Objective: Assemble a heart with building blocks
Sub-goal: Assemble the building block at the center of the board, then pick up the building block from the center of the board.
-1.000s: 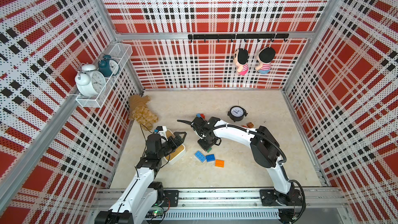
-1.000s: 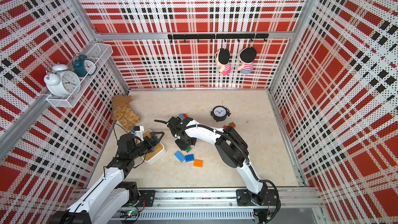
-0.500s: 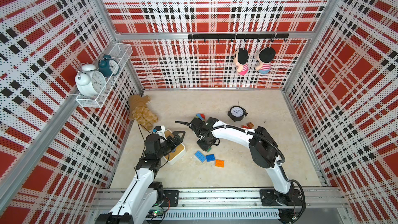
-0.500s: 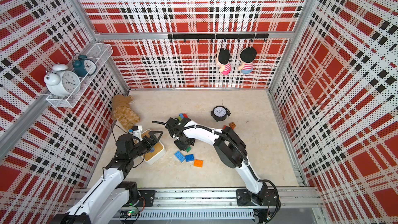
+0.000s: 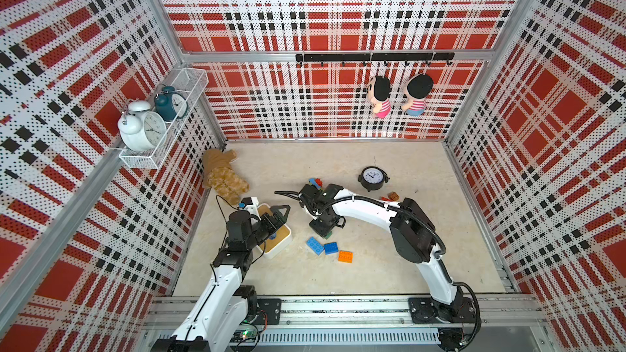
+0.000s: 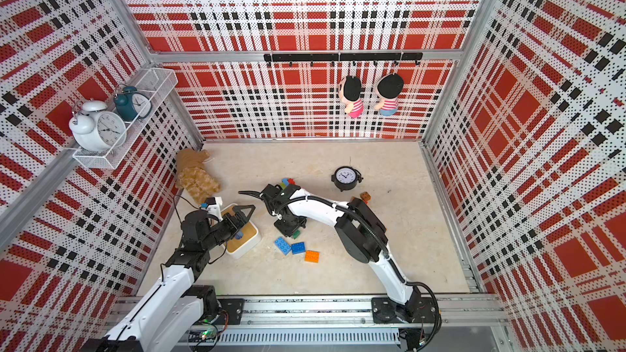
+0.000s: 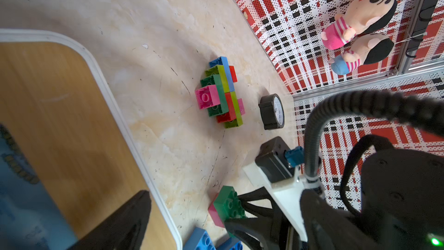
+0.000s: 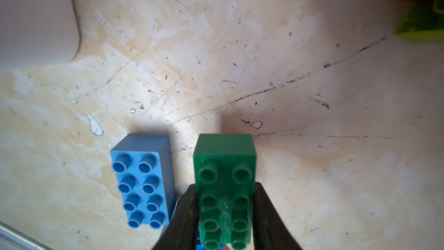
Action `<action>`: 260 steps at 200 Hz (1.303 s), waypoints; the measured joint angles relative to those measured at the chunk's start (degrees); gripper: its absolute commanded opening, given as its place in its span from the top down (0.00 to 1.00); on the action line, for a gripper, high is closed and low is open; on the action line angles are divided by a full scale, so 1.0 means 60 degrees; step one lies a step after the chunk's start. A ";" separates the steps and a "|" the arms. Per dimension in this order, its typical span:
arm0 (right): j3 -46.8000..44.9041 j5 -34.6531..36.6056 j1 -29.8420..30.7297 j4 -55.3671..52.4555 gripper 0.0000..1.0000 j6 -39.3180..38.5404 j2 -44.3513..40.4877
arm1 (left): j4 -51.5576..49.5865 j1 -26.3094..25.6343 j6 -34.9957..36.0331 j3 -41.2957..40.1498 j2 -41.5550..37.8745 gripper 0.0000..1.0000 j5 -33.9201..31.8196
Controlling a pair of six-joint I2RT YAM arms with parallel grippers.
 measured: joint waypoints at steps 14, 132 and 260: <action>-0.0393 -0.0186 -0.0193 0.0302 1.00 0.0015 -0.0251 | 0.0004 -0.0004 0.0069 0.0000 0.0004 0.00 -0.0011; -0.3701 -0.0124 -0.2437 0.1140 0.93 -0.0976 -0.2546 | 0.1373 -0.4411 0.0856 0.1497 0.2801 0.00 -0.1851; -0.4885 -0.0688 -0.1395 0.2718 0.45 -0.2794 -0.4422 | 0.1060 -0.2226 0.0262 0.0386 0.0528 0.01 -0.1891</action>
